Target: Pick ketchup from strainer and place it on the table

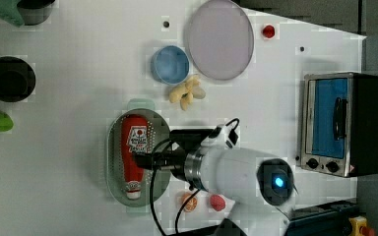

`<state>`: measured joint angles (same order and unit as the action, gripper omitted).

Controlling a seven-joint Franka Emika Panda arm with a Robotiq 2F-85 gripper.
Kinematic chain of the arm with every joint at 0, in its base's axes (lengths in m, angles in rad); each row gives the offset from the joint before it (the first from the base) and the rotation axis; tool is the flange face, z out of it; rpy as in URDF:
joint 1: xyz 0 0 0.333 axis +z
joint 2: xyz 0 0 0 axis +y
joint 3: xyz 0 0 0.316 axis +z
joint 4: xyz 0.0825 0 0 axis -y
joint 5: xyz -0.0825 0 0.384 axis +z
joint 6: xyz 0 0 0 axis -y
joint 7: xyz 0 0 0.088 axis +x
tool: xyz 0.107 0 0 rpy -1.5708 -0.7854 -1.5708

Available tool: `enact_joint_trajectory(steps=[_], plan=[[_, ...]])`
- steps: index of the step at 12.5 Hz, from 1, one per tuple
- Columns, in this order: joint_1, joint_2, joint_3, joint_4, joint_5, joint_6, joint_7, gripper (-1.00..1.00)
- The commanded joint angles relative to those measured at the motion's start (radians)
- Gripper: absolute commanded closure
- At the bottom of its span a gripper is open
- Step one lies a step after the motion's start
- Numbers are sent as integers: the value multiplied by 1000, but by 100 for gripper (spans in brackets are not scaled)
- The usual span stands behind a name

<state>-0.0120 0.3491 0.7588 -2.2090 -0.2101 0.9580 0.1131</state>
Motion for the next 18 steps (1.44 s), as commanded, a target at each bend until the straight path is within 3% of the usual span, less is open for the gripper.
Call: enact_joint_trajectory(steps=[1, 5, 8, 9, 10, 12, 16, 18], plan=[[-19, 74, 1, -5, -94, 68, 170, -100], [-3, 207, -28, 31, -274, 112, 239, -100], [34, 273, -58, 79, -357, 109, 315, -100], [51, 289, -75, 91, -379, 87, 326, -92], [69, 301, -93, 99, -407, 80, 326, -68], [86, 309, -104, 106, -415, 91, 326, -19], [60, 243, -57, 92, -394, 81, 326, -13], [19, 172, 2, 80, -308, 42, 326, -13]])
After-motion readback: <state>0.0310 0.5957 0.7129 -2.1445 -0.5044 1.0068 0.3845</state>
